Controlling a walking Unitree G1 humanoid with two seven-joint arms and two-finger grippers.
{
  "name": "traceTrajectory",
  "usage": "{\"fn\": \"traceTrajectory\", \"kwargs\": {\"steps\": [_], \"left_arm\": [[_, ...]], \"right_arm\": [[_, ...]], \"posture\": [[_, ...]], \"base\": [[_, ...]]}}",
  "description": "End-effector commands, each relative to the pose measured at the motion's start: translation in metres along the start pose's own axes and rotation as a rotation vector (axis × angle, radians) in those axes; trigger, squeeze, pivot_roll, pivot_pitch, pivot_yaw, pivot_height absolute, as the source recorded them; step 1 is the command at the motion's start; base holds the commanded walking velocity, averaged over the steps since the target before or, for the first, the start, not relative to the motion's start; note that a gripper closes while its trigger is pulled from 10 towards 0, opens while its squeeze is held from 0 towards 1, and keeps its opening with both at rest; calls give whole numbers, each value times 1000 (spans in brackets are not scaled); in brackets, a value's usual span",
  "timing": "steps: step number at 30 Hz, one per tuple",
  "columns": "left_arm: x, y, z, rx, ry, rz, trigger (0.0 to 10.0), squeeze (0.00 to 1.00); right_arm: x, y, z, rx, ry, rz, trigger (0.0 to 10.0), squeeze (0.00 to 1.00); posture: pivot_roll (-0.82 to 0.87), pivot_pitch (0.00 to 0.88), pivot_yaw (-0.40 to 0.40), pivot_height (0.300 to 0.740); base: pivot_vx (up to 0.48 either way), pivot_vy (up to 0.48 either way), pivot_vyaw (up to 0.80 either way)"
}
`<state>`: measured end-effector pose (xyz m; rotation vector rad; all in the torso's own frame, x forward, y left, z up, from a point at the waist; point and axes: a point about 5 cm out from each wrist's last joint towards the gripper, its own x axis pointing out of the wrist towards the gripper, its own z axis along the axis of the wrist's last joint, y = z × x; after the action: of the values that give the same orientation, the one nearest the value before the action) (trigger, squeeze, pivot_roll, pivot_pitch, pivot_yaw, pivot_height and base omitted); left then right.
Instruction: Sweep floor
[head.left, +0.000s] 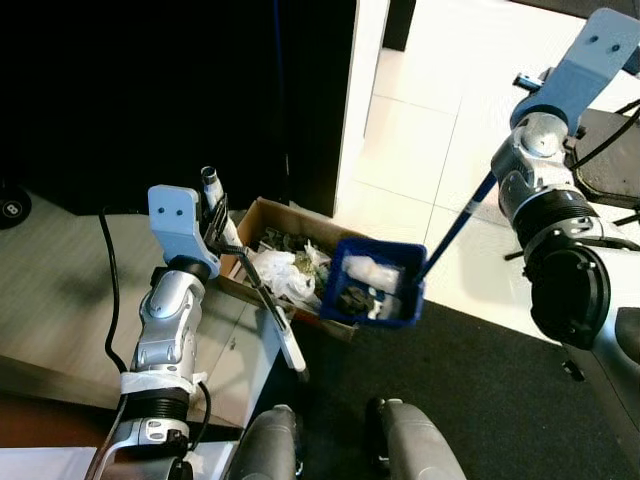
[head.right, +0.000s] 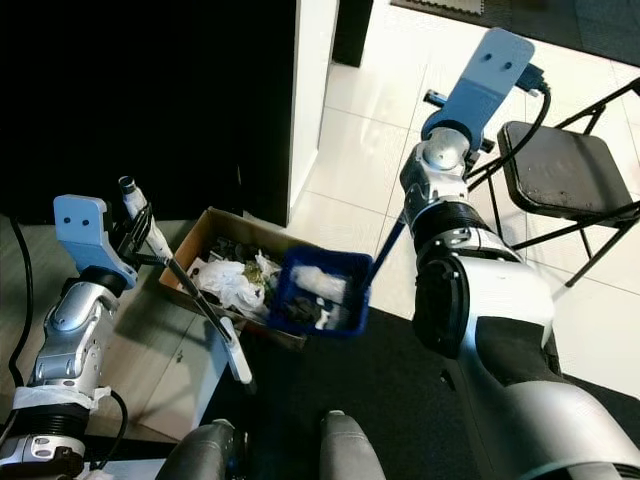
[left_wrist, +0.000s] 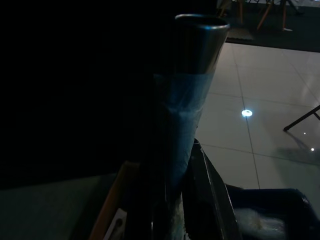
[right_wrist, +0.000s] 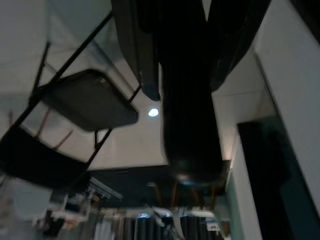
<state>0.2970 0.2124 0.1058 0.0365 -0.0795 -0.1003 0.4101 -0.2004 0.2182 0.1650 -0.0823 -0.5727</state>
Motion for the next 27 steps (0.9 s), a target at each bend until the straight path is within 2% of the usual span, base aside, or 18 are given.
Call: {"fn": "traceTrajectory", "kwargs": {"steps": [1,3,5,6,7,9,10,11,13,14,16,18,20,21,22,24,25,27], "left_arm": [[2,-3,9,5,-48,-9,10000,0],[2,-2,9,3,-50,-3,10000,0],[2,-2,9,5,-50,-3,10000,0],[2,-2,9,5,-50,-3,10000,0],[2,-1,9,3,-50,-1,10000,0],[2,-2,9,2,-51,0,10000,0],[2,-2,9,5,-50,-5,10000,0],[2,-2,9,5,-50,-5,10000,0],[2,-2,9,4,-51,-5,10000,0],[3,-2,9,3,-51,-5,10000,0],[4,-2,10,4,-54,-9,10000,0],[4,-3,10,3,-56,-8,10000,0],[4,-2,11,4,-57,-8,10000,0],[4,-2,10,5,-56,-7,10000,0],[4,-2,10,5,-56,-7,10000,0],[4,-3,10,7,-56,-9,10000,0],[3,-2,10,7,-56,-8,10000,0],[3,-2,10,6,-57,-7,10000,0]], "right_arm": [[2,1,5,134,60,-29,10000,0],[1,1,14,-47,-112,-6,10000,0],[3,-3,8,63,-5,-49,10000,0],[3,-3,8,63,-5,-49,10000,0],[1,4,22,-181,-188,12,10000,0],[1,5,22,-168,-196,24,10000,0],[5,-5,10,40,-4,-58,10000,0],[5,-5,10,40,-4,-58,10000,0],[2,3,27,-237,-241,9,10000,0],[4,0,21,-53,-111,-19,10000,0],[3,0,25,-187,-199,-12,10000,0],[3,1,25,-157,-196,2,10000,0],[4,-2,20,-1,-98,-26,10000,0],[3,1,28,-110,-194,-4,10000,0],[3,2,30,-104,-211,3,10000,0],[6,-4,20,118,-35,-53,10000,0],[6,-4,24,18,-93,-49,10000,0],[5,-1,25,39,-99,-35,10000,0]], "posture": [[133,55,-88,740],[131,54,-86,740],[133,53,-91,740],[133,53,-91,740],[131,52,-85,740],[128,50,-86,740],[129,49,-87,740],[129,49,-87,740],[125,46,-81,740],[127,43,-86,740],[128,42,-84,740],[127,39,-85,740],[128,37,-87,740],[125,33,-83,740],[127,32,-88,740],[128,28,-88,740],[128,28,-88,740],[125,27,-89,740]], "base": [[0,0,0],[0,0,0],[0,0,0],[0,0,0],[0,0,0],[0,0,0],[0,0,0],[0,0,0],[0,0,0],[0,0,0],[0,0,0],[0,0,0],[0,0,0],[0,0,0],[0,0,0],[0,0,0],[0,0,0],[0,0,0]]}}
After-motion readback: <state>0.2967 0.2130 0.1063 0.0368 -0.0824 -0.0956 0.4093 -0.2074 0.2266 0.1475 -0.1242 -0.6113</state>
